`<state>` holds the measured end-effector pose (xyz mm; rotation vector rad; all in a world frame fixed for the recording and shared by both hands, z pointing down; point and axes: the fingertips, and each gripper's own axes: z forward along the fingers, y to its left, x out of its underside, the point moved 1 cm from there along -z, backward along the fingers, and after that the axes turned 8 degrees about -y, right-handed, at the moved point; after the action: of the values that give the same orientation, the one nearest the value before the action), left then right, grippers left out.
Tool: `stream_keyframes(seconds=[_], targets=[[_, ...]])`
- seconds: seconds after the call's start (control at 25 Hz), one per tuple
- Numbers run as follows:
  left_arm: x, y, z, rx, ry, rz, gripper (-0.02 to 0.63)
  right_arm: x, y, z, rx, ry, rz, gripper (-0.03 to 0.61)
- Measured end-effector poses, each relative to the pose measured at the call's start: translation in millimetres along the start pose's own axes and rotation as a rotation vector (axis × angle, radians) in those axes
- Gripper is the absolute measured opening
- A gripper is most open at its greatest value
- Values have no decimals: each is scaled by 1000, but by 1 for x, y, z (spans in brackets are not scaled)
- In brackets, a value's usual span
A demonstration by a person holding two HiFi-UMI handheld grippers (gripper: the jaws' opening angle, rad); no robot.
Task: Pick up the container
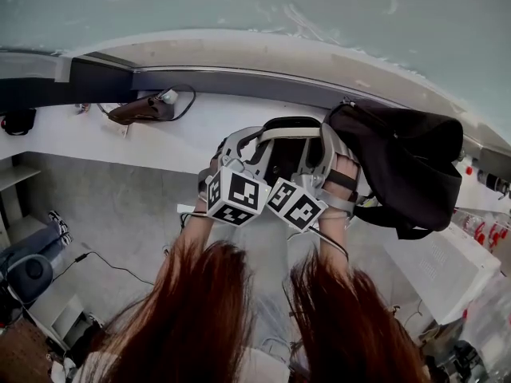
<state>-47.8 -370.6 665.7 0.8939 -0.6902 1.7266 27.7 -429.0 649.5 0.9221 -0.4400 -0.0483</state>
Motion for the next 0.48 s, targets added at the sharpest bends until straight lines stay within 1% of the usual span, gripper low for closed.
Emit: stream_keyframes(seconds=[0.16,0.48], targets=[[-2,-3,-6,-5,-6,4,80,0,-1,-8,26,6,6,117],[-4,-15,-16,19,-1,49,80,3,-1,-25,53,17,11,115]])
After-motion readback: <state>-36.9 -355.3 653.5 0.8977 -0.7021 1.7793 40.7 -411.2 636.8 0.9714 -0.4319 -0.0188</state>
